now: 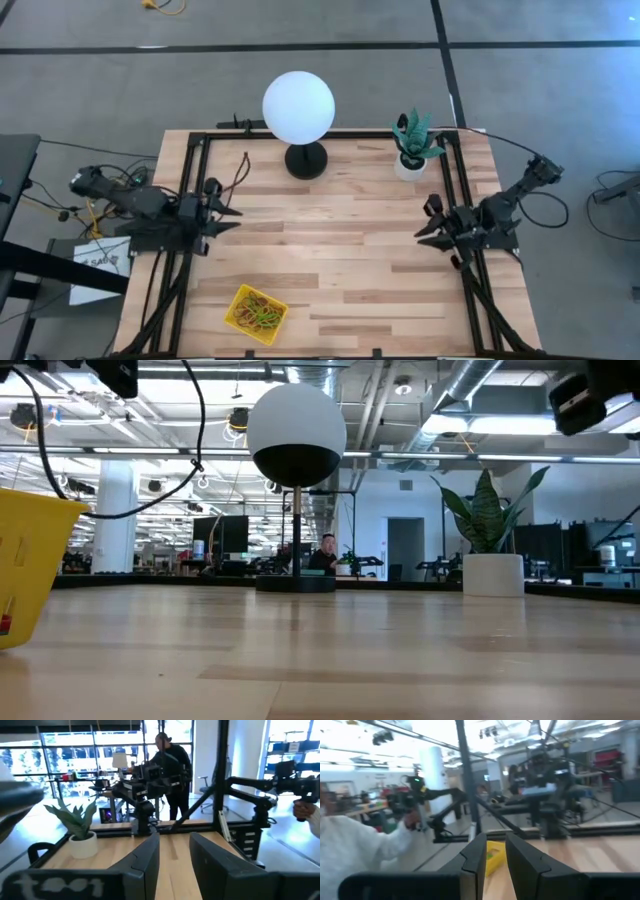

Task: Pick and place items into bin
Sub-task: Return to Home Position

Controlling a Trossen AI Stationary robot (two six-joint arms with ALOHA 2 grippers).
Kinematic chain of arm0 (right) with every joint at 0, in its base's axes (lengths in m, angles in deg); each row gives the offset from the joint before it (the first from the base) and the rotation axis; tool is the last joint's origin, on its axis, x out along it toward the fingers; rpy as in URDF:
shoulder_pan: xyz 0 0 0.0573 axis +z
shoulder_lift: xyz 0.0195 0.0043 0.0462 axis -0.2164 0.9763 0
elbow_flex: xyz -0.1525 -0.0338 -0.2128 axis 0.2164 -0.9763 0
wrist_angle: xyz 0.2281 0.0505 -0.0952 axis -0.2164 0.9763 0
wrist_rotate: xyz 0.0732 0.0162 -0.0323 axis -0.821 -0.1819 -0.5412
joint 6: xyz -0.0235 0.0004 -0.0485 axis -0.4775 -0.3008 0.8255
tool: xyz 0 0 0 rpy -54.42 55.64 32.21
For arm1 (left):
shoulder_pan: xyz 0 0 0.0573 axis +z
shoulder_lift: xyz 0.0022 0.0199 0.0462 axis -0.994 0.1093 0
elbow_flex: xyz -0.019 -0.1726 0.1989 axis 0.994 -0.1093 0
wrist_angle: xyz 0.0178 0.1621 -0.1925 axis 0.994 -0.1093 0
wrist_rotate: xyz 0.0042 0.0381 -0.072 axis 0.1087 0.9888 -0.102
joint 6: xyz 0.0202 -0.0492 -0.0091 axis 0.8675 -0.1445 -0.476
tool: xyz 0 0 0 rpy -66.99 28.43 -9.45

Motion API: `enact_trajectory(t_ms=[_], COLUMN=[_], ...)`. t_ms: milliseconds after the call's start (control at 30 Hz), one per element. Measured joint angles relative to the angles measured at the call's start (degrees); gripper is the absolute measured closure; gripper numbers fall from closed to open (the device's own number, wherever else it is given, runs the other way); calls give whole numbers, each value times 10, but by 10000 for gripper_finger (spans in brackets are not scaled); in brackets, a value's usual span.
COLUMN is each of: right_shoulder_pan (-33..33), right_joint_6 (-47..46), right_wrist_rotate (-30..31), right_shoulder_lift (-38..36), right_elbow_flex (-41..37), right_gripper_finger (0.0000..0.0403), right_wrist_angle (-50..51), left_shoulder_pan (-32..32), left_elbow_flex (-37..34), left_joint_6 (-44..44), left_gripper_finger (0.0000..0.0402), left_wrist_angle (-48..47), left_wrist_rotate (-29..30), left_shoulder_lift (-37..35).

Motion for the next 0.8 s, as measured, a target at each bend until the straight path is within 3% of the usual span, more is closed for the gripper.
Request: enact_trajectory(t_ms=[267, 433, 667, 800], right_shoulder_pan=[-87, -125, -161, -178], right_joint_6=[-2, 28, 21, -4], right_wrist_rotate=[-32, -116, -124, -125], right_shoulder_lift=[-113, -110, -112, -112], right_elbow_flex=[0, 14, 8, 2], right_gripper_finger=[336, 336, 336, 336], right_wrist_angle=[125, 119, 121, 116], left_shoulder_pan=[121, 197, 275, 305], left_elbow_flex=[-28, -26, -72, -85], left_joint_6=[-22, -47, -80, -96], left_gripper_finger=[304, 304, 304, 304], left_wrist_angle=[87, 86, 159, 186], left_wrist_rotate=[-83, -121, -219, -246], left_shoulder_lift=[39, 40, 59, 51])
